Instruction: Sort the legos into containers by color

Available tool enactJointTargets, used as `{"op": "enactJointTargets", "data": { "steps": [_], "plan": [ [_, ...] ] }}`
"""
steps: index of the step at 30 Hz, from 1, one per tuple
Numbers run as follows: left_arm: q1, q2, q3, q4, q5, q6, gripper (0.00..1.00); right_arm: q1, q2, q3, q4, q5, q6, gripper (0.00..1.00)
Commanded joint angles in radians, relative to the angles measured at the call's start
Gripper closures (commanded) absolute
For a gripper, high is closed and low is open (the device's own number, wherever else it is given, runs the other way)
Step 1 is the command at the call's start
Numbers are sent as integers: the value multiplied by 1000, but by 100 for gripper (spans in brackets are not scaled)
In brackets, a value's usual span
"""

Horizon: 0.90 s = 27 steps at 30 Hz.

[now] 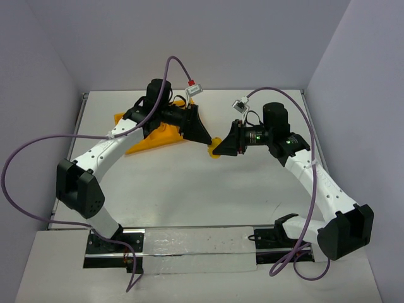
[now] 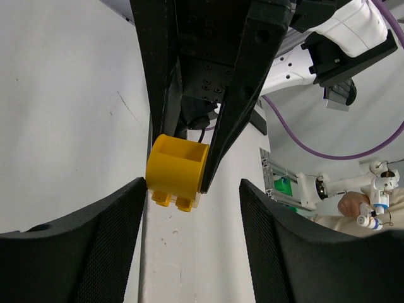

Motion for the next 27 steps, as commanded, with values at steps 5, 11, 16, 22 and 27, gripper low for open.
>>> {"op": "enactJointTargets", "data": {
  "steps": [5,11,16,22,27],
  "plan": [
    [-36,26,68,-63,8,66,34,14,-35,29,57,-9,-10,96],
    [-39,37,67,-70,14,73,44,14,-34,35,54,-6,-12,96],
    [-40,31,64,-48,9,61,91,14,-33,31,56,-1,-11,96],
    [-33,18,53,-44,-14,65,100,14,-27,26,33,38,-19,67],
    [19,-7,18,-6,-54,31,100,8,-32,37,-36,133,-50,34]
  ]
}}
